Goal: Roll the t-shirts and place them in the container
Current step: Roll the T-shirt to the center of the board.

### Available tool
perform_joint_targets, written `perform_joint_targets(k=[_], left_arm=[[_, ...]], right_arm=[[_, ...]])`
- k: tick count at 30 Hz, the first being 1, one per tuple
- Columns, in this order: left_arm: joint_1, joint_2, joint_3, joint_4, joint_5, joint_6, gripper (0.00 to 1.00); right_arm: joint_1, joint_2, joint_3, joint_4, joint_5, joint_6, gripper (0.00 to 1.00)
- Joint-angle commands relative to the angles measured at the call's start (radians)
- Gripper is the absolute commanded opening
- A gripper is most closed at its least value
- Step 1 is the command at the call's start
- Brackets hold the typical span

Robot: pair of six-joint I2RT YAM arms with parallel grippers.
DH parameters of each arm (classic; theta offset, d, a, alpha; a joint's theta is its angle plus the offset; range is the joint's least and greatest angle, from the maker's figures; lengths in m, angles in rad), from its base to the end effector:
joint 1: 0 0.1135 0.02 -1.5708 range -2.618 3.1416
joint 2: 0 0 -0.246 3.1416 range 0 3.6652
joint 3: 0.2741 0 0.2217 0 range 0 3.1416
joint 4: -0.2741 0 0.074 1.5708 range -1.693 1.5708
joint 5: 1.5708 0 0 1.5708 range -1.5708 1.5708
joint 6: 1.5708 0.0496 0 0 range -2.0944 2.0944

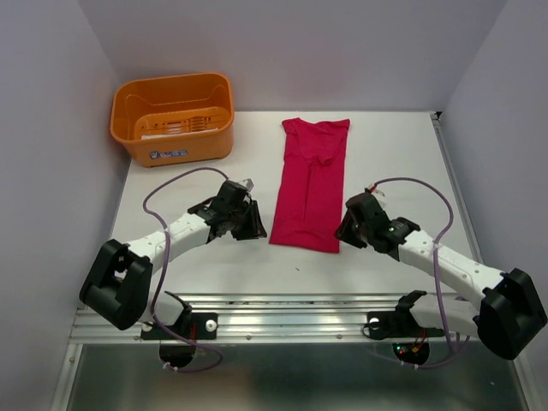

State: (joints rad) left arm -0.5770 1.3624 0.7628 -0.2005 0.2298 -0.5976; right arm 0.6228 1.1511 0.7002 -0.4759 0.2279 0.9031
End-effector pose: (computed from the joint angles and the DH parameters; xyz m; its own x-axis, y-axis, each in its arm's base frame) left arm 0.2154 -0.1537 0.1955 -0.8708 -0.0869 -0.4840 0.2108 0.8233 -0.5271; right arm 0.1783 0.1142 0.2013 -0.7619 0.3946 -0.5136 0.2265 0.9052 0.3596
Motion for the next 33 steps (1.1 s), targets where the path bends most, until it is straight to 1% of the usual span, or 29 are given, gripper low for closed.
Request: perform_joint_targets(k=[1,2,3,4,5,8,13,16,19,25,26,28,29,30,32,33], left_arm=[[-0.006,0.006,-0.028,0.075,0.023,-0.037,0.45],[-0.006,0.010,-0.031,0.096,0.032,-0.039,0.46],[-0.006,0.021,-0.036,0.107,0.037,-0.039,0.49],[-0.006,0.029,-0.040,0.113,0.039,-0.039,0.54],[-0.006,0.046,-0.043,0.124,0.046,-0.038,0.56],[-0.007,0.063,-0.063,0.166,0.074,-0.044,0.61],[-0.014,0.093,-0.083,0.211,0.086,-0.053,0.59],[-0.017,0.128,-0.083,0.234,0.101,-0.041,0.54],[-0.021,0.158,-0.089,0.245,0.108,-0.034,0.45],[-0.024,0.195,-0.102,0.279,0.125,-0.042,0.40],[-0.023,0.199,-0.102,0.283,0.123,-0.042,0.37],[-0.023,0.207,-0.102,0.288,0.123,-0.044,0.34],[-0.023,0.213,-0.100,0.289,0.123,-0.044,0.28],[-0.023,0.214,-0.099,0.289,0.123,-0.044,0.25],[-0.024,0.218,-0.095,0.289,0.123,-0.044,0.10],[-0.023,0.218,-0.095,0.288,0.121,-0.045,0.04]], right_arm=[[-0.008,-0.060,-0.083,0.011,-0.018,0.077,0.42],[-0.008,-0.073,-0.103,0.046,-0.027,0.088,0.49],[-0.008,-0.083,-0.119,0.060,-0.032,0.097,0.53],[-0.008,-0.096,-0.134,0.071,-0.035,0.112,0.54],[-0.008,-0.100,-0.157,0.085,-0.030,0.117,0.57],[-0.008,-0.108,-0.186,0.115,-0.031,0.140,0.58],[-0.017,-0.097,-0.277,0.224,-0.065,0.177,0.58],[-0.017,-0.079,-0.304,0.279,-0.074,0.187,0.57],[-0.017,-0.064,-0.314,0.304,-0.078,0.197,0.56],[-0.017,-0.048,-0.323,0.316,-0.078,0.209,0.46],[-0.017,-0.047,-0.323,0.318,-0.079,0.211,0.45],[-0.017,-0.045,-0.323,0.318,-0.079,0.214,0.40],[-0.017,-0.047,-0.324,0.316,-0.079,0.214,0.35],[-0.017,-0.047,-0.323,0.316,-0.079,0.214,0.33],[-0.017,-0.044,-0.321,0.315,-0.076,0.215,0.28],[-0.017,-0.041,-0.320,0.316,-0.075,0.211,0.23]])
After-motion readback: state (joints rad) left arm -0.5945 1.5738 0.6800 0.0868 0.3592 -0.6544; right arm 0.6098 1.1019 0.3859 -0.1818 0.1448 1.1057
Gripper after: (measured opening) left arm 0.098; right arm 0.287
